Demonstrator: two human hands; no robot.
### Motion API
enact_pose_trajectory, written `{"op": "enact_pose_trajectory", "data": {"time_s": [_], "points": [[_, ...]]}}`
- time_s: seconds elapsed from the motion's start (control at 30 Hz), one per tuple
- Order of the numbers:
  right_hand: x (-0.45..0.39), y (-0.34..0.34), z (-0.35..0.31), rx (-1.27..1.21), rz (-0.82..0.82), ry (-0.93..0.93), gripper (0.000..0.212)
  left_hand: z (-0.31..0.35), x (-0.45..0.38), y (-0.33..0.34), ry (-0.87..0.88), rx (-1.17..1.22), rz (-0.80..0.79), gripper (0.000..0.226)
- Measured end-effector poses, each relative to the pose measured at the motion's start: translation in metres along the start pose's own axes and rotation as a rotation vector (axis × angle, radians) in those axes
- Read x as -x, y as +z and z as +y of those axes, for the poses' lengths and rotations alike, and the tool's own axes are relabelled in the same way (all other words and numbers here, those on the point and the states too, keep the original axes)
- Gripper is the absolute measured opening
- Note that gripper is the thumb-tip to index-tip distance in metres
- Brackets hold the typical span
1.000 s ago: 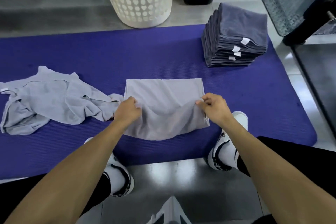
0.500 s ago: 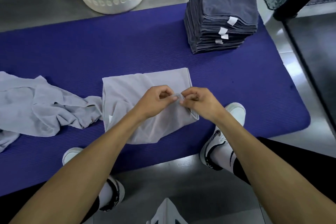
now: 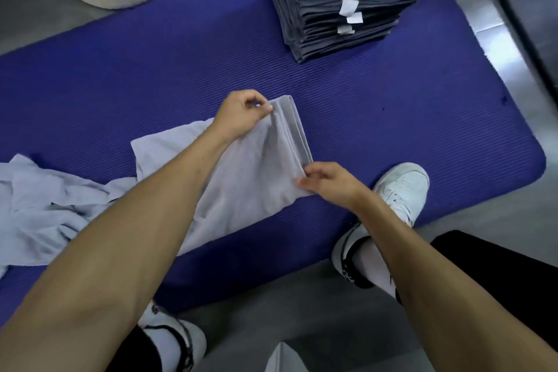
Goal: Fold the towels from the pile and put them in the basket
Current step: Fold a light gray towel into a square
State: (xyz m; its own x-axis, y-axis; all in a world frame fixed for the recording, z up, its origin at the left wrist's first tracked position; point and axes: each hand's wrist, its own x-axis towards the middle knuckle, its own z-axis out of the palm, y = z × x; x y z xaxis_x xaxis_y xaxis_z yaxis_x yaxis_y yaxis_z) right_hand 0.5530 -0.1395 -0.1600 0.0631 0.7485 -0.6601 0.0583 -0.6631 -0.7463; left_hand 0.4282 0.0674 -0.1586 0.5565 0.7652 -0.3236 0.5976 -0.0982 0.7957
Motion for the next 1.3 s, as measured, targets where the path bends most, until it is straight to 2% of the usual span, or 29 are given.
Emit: {"op": "enact_pose_trajectory", "data": {"time_s": [0.17,0.47,0.67,0.87,0.97,1.07,1.2,1.3], "points": [[-0.013,-0.008,0.023,0.137,0.051,0.064,0.028,-0.015,-0.045,0.025,-0.033,-0.15,-0.093,0.011],[-0.025,-0.007,0.049,0.253,0.161,0.092,0.025,-0.031,-0.074,0.052,-0.07,-0.234,0.057,0.01],[-0.022,-0.005,0.055,-0.089,0.15,0.045,0.014,-0.029,-0.072,0.064,-0.058,-0.321,0.169,0.015],[-0.016,-0.006,0.057,-0.037,0.177,0.018,0.011,-0.01,-0.065,0.059,-0.161,-0.569,0.084,0.025],[-0.014,-0.008,0.056,-0.035,0.168,0.07,0.02,0.0,-0.055,0.046,-0.184,-0.512,0.025,0.019],[-0.009,-0.009,0.049,-0.05,0.162,0.069,0.025,0.008,-0.037,0.025,-0.146,-0.405,0.047,0.02],[0.011,-0.009,0.03,0.154,0.157,-0.057,0.027,0.025,-0.003,-0.011,-0.1,-0.366,0.074,0.02],[0.027,-0.01,0.01,0.216,0.223,-0.117,0.025,0.04,0.024,-0.04,-0.066,-0.299,0.102,0.018]]}}
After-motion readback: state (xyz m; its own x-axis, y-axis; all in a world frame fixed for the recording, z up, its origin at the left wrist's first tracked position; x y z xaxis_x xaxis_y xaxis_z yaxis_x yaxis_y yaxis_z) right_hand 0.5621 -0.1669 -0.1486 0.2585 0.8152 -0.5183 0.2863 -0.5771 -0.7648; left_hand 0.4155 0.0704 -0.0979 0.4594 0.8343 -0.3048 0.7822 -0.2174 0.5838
